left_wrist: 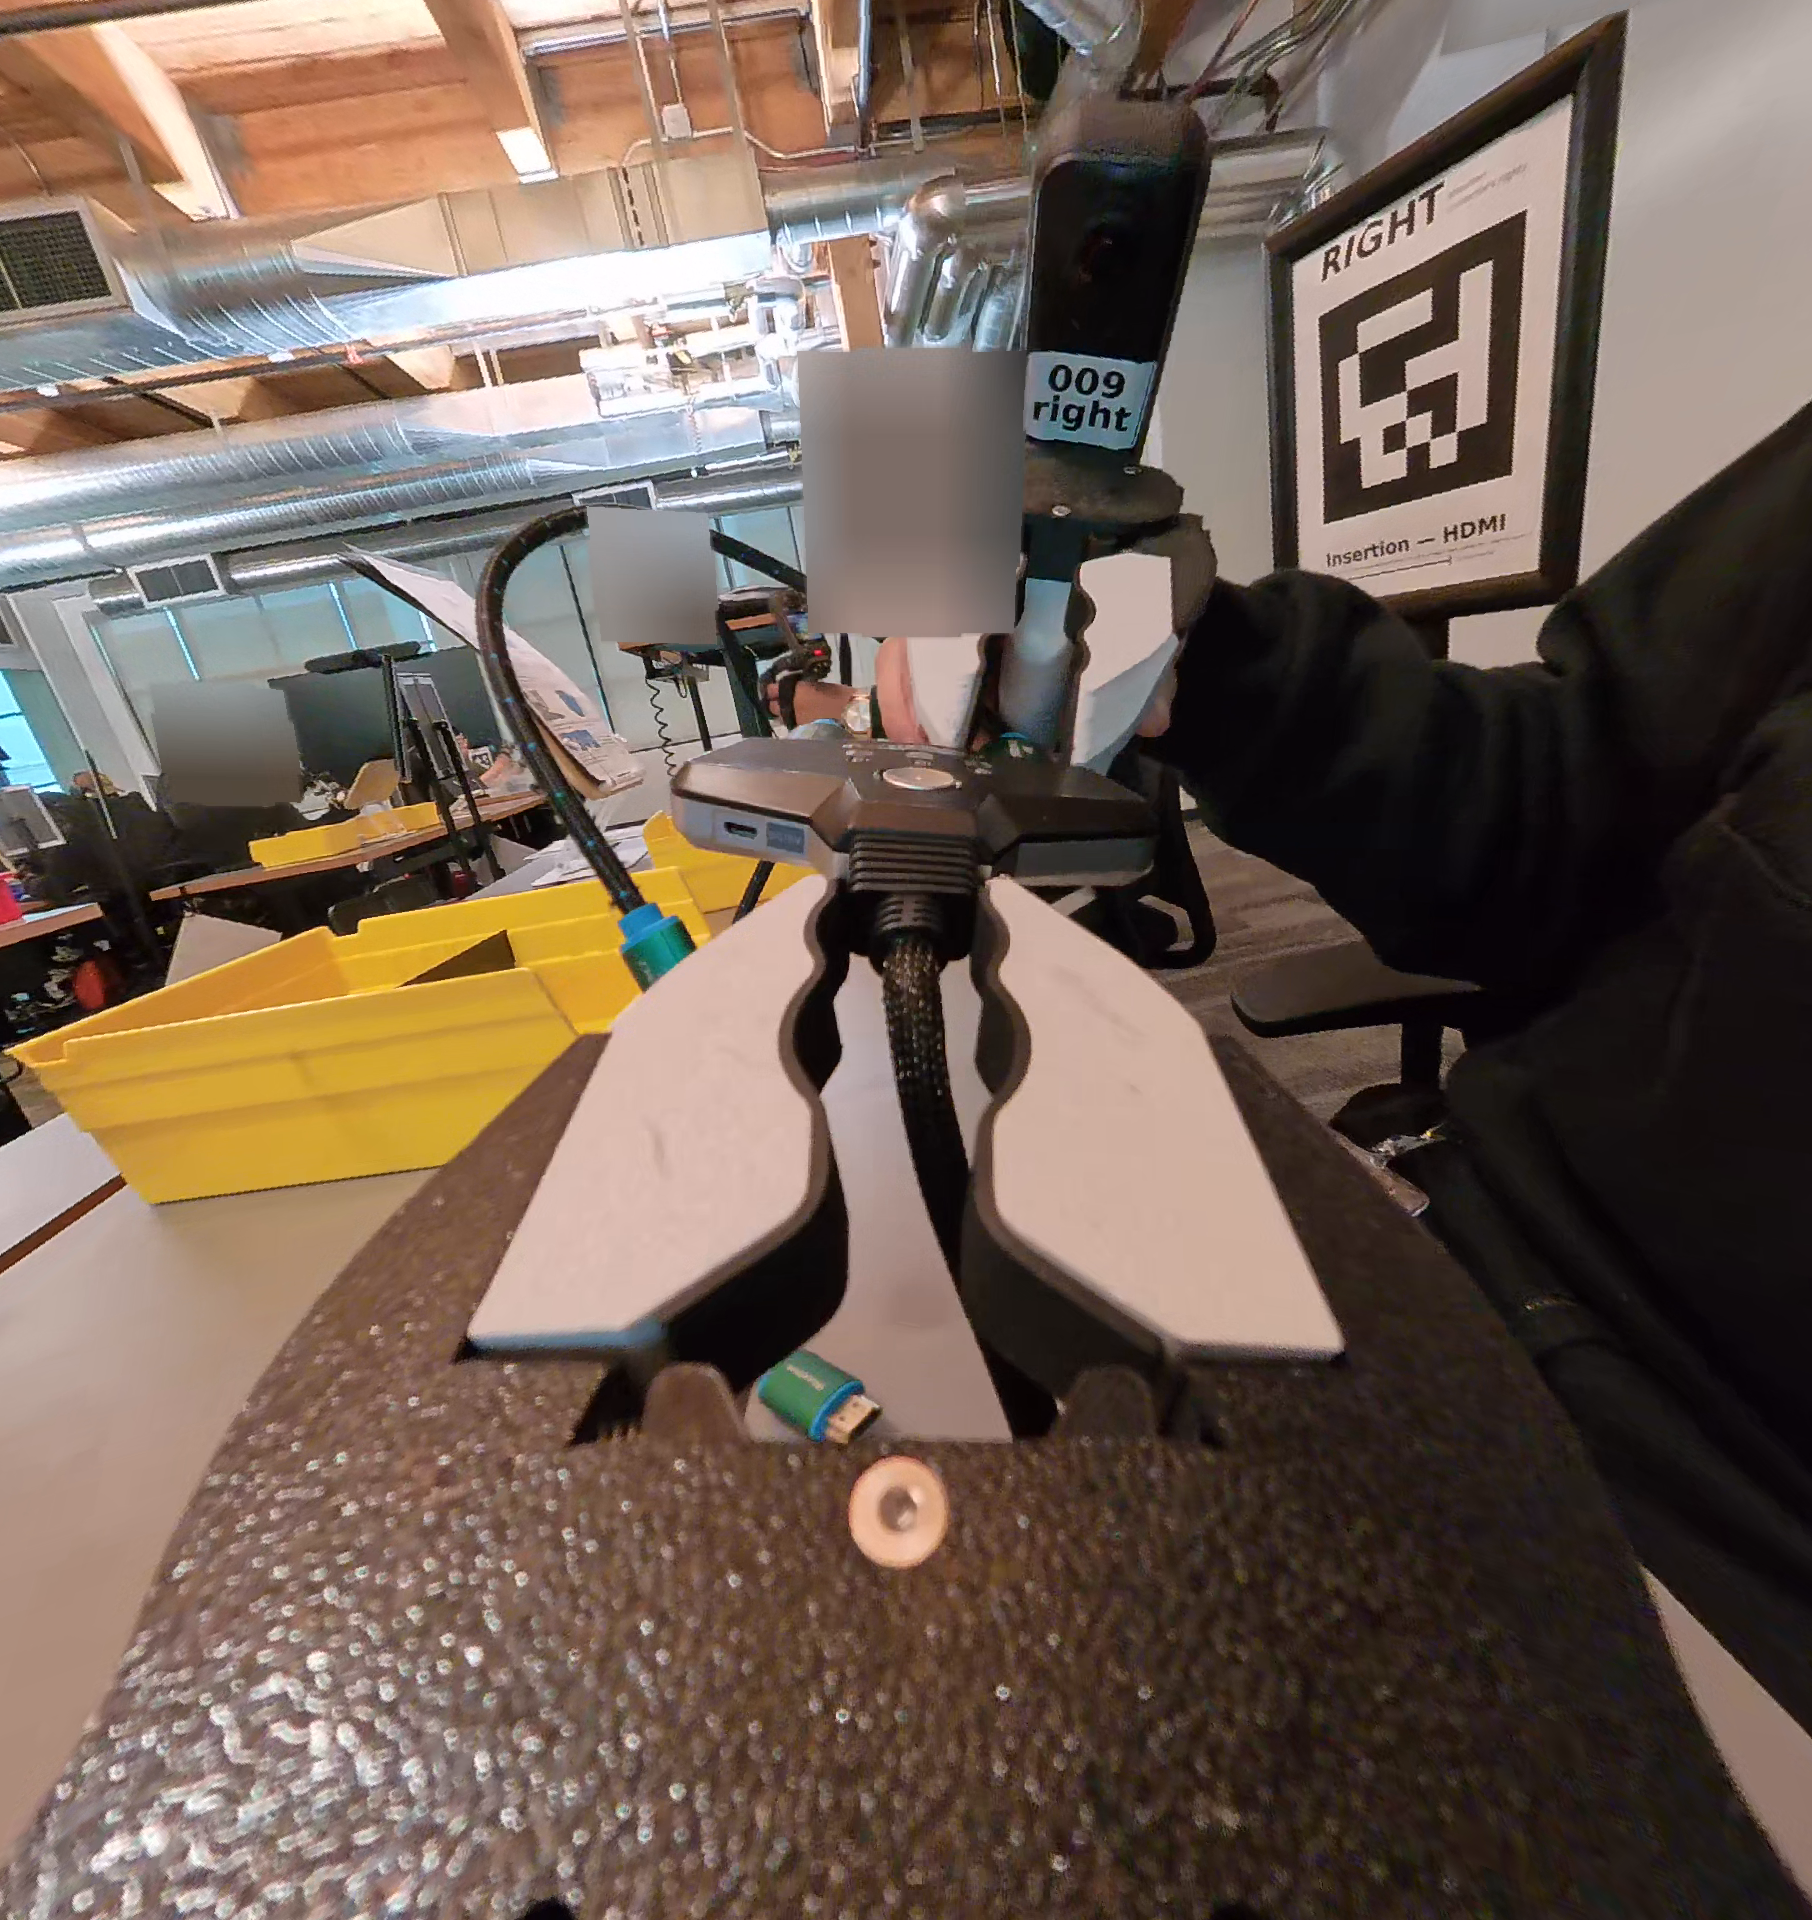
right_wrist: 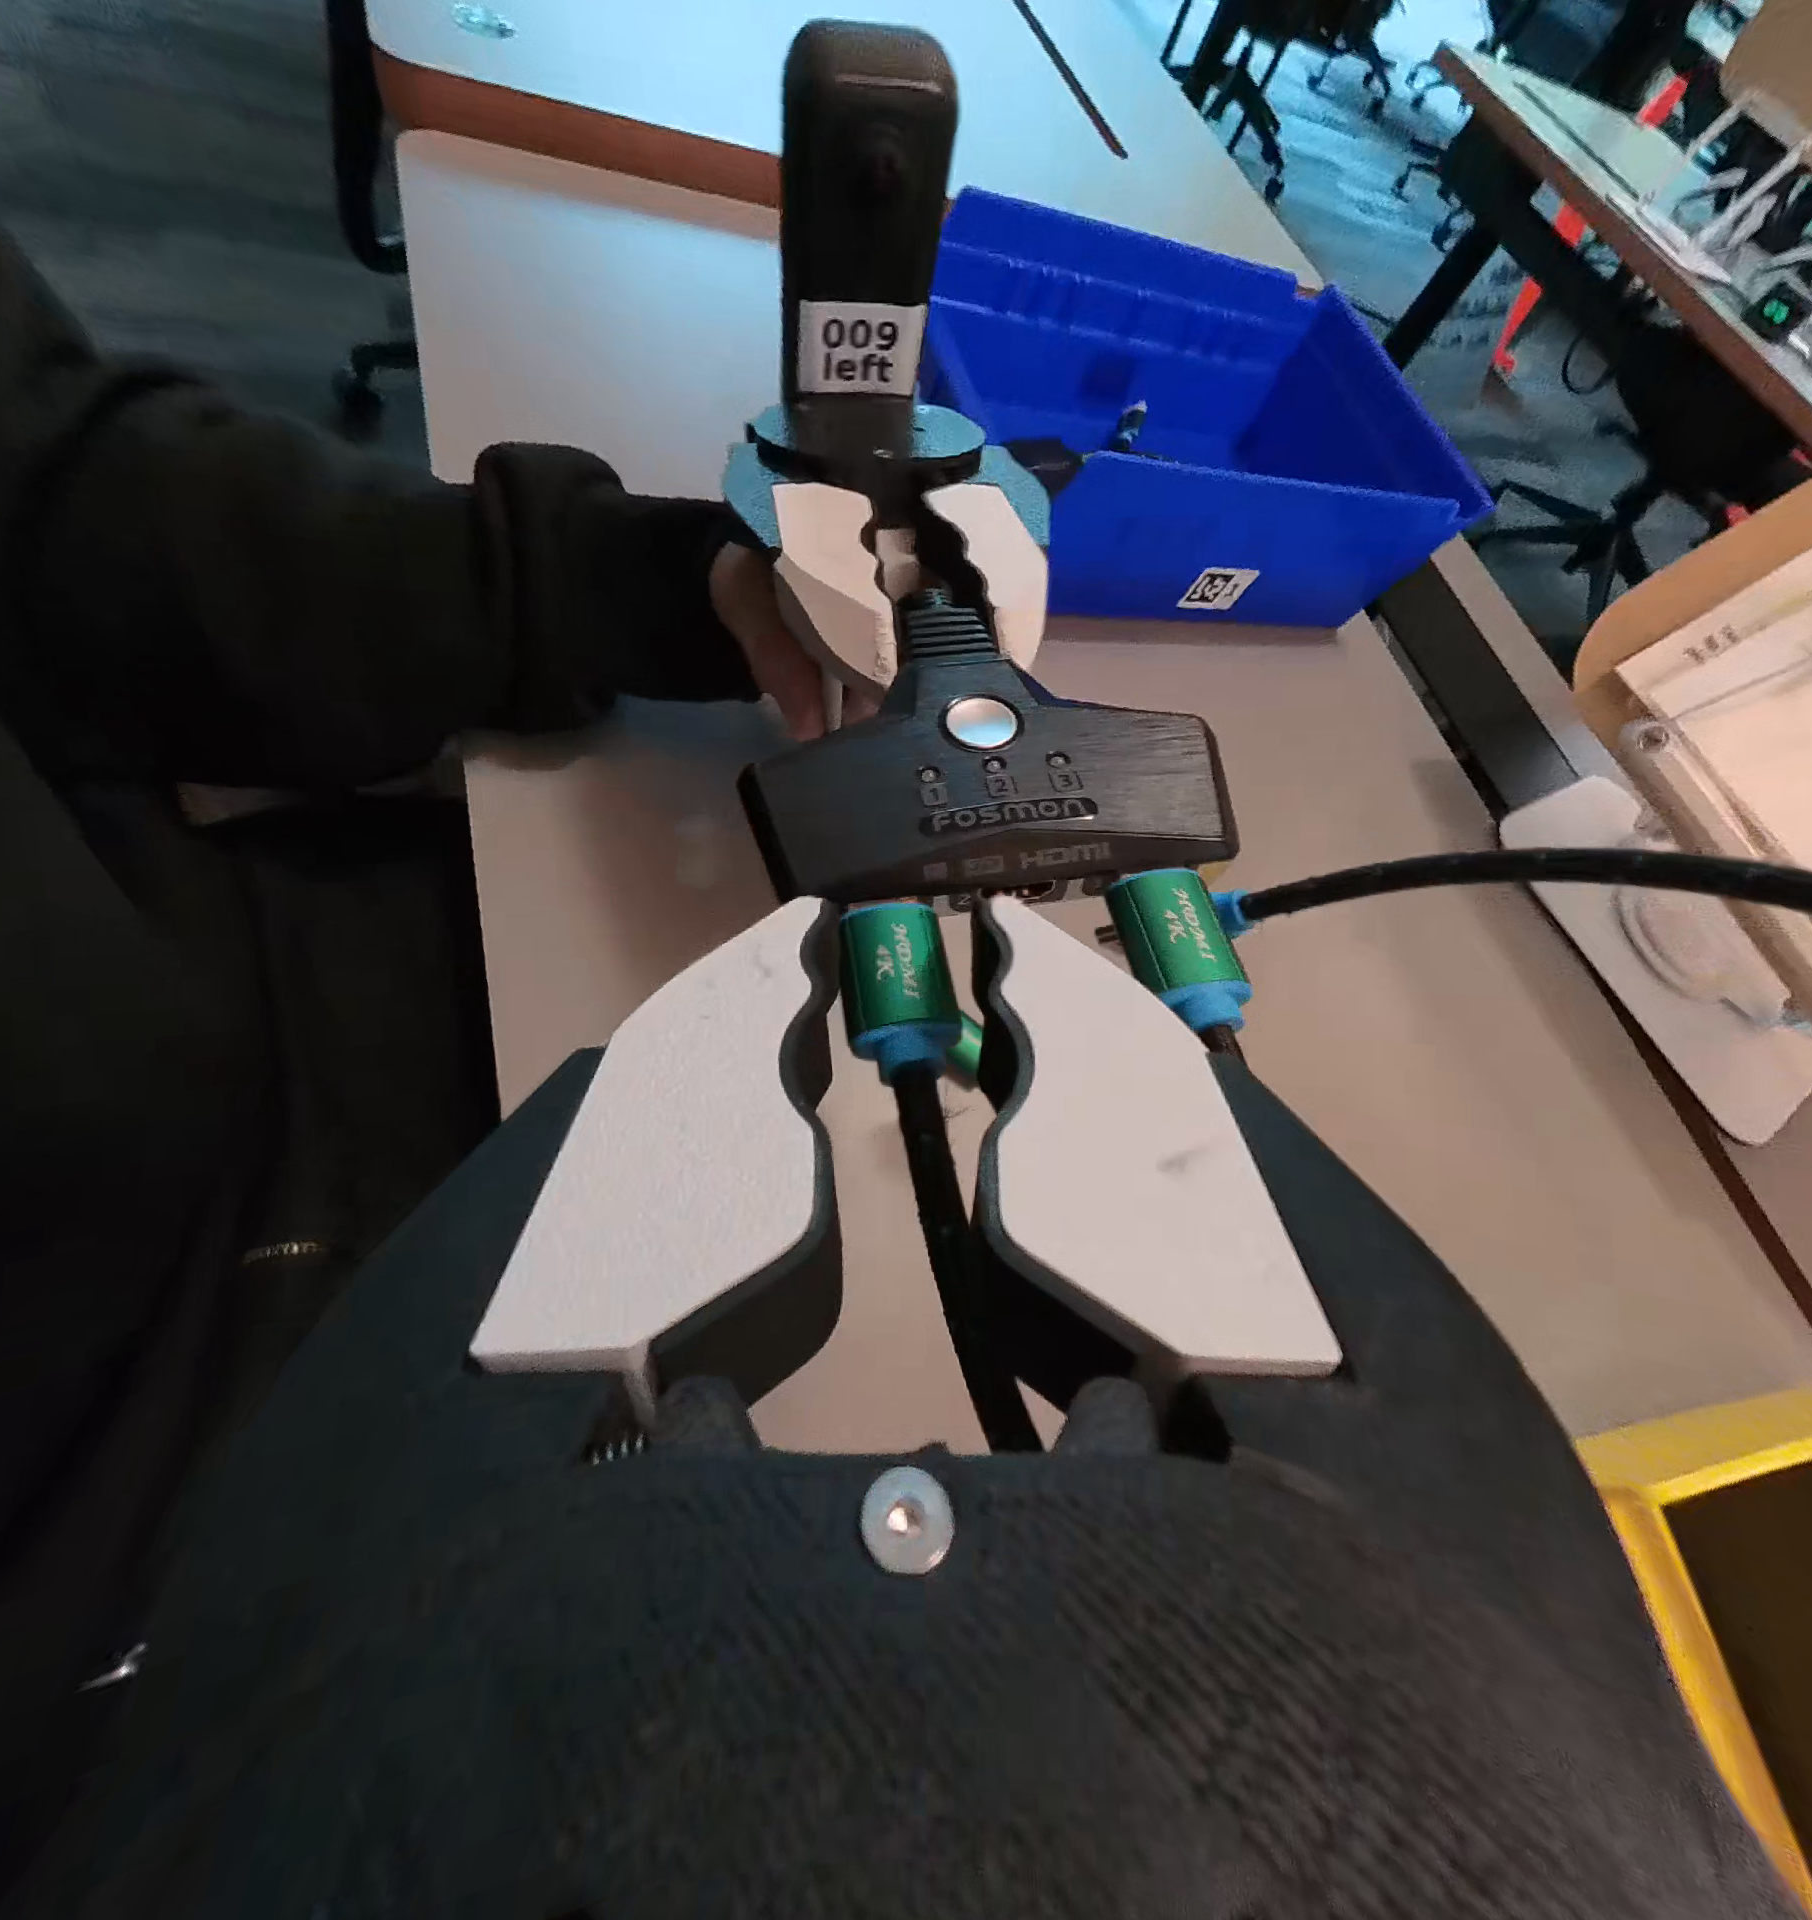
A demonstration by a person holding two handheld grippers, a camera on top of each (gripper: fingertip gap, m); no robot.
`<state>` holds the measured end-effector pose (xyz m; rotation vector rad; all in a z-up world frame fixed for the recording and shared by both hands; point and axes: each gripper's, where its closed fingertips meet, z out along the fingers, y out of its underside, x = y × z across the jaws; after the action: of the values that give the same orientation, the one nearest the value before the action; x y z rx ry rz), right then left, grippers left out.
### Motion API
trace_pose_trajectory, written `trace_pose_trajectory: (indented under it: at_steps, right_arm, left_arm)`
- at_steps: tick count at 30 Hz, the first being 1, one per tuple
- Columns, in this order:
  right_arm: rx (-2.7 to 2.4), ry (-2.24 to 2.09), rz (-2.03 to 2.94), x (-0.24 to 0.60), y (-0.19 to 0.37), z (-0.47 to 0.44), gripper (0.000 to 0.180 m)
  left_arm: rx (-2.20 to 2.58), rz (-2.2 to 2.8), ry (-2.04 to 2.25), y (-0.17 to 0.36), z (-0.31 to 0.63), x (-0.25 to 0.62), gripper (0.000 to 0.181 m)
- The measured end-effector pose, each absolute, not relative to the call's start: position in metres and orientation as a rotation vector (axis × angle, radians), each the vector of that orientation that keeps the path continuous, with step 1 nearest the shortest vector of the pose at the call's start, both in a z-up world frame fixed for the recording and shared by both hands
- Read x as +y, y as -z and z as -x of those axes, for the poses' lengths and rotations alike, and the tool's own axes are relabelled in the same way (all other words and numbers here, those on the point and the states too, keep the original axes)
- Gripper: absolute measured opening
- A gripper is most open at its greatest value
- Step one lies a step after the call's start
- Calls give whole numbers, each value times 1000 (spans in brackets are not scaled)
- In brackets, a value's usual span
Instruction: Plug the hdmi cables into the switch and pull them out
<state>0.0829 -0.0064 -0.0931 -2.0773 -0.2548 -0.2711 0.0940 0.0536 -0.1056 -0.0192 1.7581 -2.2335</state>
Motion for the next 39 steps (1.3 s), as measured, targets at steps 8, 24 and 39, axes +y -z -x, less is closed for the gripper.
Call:
trace_pose_trajectory:
  at_steps: [8,24,39]
  right_arm:
    - [-311,268,2077,-13,105,-76,22]
    - [-248,36,2012,-10,107,-69,21]
    - [-229,70,2059,-16,112,-74,36]
  left_arm:
    - [1785,-5,2272,106,-89,51,22]
    - [1768,-44,2286,105,-86,48,22]
    - [1779,-26,2270,107,-88,47,22]
